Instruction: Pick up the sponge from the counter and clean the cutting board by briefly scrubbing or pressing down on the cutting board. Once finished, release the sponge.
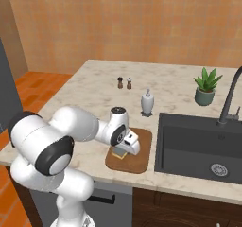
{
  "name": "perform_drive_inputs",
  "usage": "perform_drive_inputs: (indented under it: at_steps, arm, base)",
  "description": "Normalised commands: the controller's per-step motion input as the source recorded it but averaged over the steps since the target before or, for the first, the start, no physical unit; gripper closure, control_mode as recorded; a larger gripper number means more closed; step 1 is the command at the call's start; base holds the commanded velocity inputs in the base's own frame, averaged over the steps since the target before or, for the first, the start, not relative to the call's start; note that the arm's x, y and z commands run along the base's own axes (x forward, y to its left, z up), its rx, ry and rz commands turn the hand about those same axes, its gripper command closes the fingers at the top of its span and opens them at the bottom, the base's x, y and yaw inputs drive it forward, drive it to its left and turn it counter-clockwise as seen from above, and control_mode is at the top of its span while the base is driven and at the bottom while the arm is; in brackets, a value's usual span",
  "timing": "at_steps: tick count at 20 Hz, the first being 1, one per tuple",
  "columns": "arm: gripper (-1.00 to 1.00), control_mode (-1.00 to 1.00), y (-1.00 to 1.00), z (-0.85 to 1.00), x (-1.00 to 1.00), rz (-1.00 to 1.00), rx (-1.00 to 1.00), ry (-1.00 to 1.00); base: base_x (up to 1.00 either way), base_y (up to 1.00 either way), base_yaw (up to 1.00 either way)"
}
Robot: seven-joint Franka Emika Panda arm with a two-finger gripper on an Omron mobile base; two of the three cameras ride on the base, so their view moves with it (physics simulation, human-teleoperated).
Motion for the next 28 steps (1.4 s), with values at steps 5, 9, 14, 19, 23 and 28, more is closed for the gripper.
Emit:
perform_drive_inputs:
  at_steps: [5,9,14,19,23,28]
  arm:
    - [1.0,-1.0,0.01,-0.12,0.4,-0.03,0.0,-0.07]
    - [1.0,-1.0,0.14,-0.1,0.4,-0.07,0.0,-0.15]
    - [1.0,-1.0,0.27,0.0,0.24,-0.05,0.0,-0.12]
    - [1.0,-1.0,0.24,0.0,0.37,-0.06,0.0,-0.04]
    - [1.0,-1.0,0.01,-0.01,0.49,-0.09,0.0,-0.06]
    - [1.0,-1.0,0.0,-0.07,0.5,-0.07,0.0,-0.09]
  base:
    - [0.0,0.0,0.0]
    - [0.0,0.0,0.0]
    - [0.0,0.0,0.0]
    - [0.0,0.0,0.0]
    - [0.0,0.0,0.0]
    - [0.0,0.0,0.0]
